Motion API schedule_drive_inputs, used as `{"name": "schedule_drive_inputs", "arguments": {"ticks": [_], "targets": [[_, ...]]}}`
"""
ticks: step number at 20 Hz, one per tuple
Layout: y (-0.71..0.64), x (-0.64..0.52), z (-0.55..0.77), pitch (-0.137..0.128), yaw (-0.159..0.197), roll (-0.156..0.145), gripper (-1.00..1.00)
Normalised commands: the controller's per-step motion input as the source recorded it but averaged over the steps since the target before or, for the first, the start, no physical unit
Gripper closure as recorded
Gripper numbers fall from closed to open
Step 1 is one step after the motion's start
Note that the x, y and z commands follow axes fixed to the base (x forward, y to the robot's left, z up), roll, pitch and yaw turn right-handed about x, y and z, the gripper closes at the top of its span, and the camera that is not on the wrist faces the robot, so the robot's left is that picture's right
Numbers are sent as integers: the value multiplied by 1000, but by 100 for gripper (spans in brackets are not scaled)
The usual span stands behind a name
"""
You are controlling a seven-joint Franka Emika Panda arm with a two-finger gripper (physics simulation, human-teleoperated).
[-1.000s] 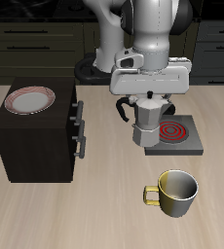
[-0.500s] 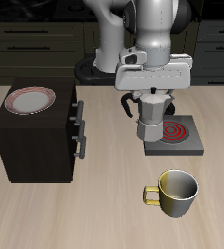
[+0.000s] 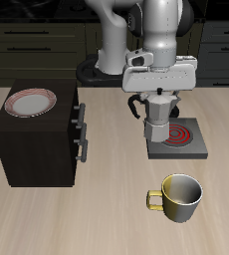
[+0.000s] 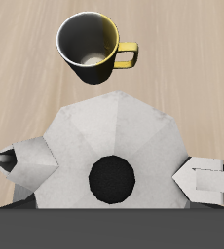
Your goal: Place moka pot on the flat stove
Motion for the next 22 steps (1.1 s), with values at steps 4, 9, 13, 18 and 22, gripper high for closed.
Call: {"name": "schedule_drive_inputs", "arguments": {"ticks": [4,9,13,18,22], "targets": [[98,-237,-101,-24,31,5,100],[57,-236,-86,0,-35,3,100],[125,-269,-83,-41,19,9,100],[156,-225,-135,30,-36,32,100],[207,-201,-140,1,-5,38,100]]}}
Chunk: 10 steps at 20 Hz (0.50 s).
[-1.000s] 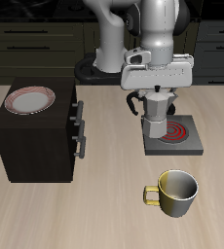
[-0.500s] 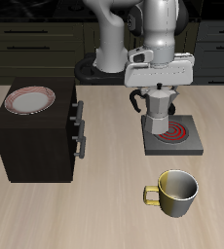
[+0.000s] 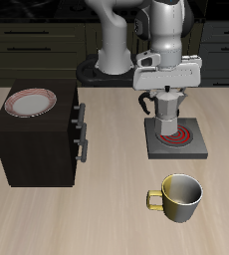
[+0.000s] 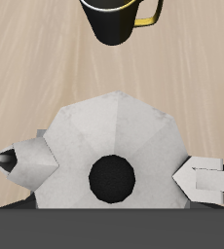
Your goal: Place moka pot on the flat stove
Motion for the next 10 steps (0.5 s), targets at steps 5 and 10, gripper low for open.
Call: {"name": "schedule_drive_inputs", "arguments": {"ticks": [5,10], "targets": [[89,-211,-76,13,-41,15,100],[54,-317,-11,-16,-14,41,100]]}}
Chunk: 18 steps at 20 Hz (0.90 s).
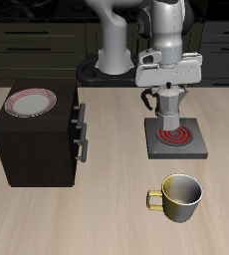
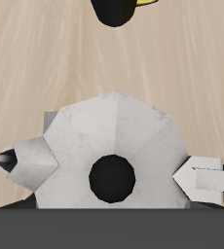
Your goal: Place moka pot on the flat stove
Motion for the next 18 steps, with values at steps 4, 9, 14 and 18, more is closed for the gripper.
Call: {"name": "schedule_drive_inputs", "arguments": {"ticks": [4,9,14,18], "targets": [[66,-287,-12,-17,-12,33,100],[141,-134,-92,-10,27,34,100],[81,82,-108,-8,31,30,100],[24,140,-183,12,2,2,100]]}}
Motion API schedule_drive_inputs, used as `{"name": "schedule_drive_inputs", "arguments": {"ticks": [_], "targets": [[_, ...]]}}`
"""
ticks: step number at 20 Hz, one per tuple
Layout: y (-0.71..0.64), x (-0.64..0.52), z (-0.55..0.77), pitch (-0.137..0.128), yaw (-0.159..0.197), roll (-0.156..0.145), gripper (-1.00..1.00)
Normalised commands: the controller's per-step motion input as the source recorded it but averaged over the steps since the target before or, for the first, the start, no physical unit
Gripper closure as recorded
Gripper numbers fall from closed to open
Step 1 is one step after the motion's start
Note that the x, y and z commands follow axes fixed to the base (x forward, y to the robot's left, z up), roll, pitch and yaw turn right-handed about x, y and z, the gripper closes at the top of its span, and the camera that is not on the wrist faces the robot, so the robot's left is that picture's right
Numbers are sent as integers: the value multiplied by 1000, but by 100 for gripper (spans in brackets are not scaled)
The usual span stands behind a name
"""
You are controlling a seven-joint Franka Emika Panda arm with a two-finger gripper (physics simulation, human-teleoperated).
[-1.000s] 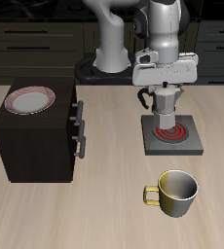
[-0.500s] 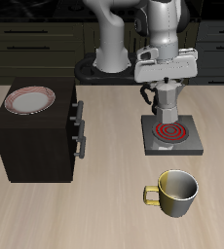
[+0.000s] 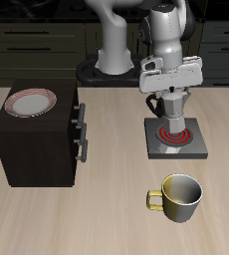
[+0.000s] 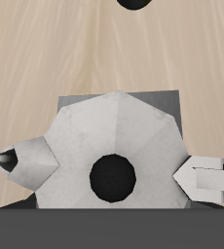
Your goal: Place moka pot on the flat stove
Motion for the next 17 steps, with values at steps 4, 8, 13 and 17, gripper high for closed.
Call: {"name": "schedule_drive_inputs", "arguments": {"ticks": [4,8,13,17], "targets": [[13,-22,-245,11,-1,16,100],[-138,100,-266,60,-8,-8,100],[-47,77,-94,12,16,5,100],[65,-8,-243,49,32,50,-100]]}}
